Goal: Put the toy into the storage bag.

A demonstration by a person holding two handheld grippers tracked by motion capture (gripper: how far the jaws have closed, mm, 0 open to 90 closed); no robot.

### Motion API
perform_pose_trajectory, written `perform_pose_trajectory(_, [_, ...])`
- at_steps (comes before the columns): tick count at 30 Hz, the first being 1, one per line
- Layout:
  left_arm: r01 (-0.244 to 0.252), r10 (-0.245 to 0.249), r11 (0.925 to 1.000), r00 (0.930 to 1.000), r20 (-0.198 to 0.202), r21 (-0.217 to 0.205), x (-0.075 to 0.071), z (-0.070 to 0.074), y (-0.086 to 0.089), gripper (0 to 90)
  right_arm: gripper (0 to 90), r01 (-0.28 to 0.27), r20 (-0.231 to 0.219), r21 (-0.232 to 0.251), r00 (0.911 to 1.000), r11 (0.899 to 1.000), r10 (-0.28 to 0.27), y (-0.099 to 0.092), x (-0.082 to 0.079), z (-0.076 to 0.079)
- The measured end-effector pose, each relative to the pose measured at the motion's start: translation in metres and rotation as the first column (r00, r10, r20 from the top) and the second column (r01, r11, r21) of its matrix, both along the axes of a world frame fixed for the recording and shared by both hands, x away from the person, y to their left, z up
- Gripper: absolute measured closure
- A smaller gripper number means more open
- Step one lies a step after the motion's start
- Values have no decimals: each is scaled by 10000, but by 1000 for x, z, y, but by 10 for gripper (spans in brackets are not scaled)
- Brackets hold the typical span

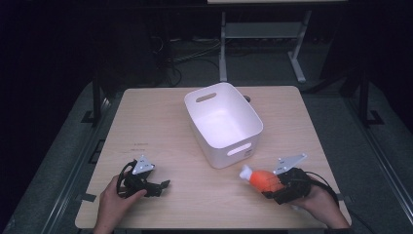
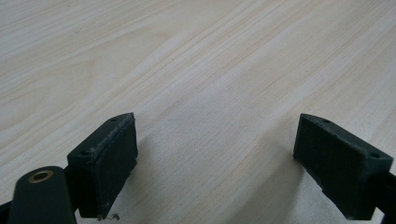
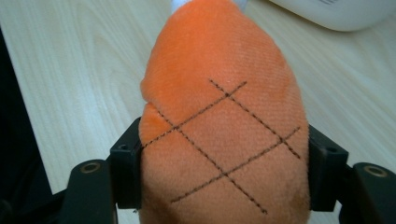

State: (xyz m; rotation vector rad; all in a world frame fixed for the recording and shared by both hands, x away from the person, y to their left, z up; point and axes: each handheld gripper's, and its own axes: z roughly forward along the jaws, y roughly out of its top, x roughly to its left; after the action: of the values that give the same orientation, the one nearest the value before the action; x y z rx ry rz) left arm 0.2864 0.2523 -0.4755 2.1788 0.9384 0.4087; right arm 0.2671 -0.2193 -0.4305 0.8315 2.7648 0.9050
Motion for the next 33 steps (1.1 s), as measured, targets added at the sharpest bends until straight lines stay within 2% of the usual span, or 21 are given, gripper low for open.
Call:
perform_pose_trajectory(13, [1,-1,10000,10000,0,2,0,0,0,127,305,744,103,37,9972,9972,-744,-25,3,5])
perform_pose_trajectory(33, [0,0,10000,10000,0,2,0,0,0,127,304,1874,430,379,9810,9815,-1890,-60,18,19])
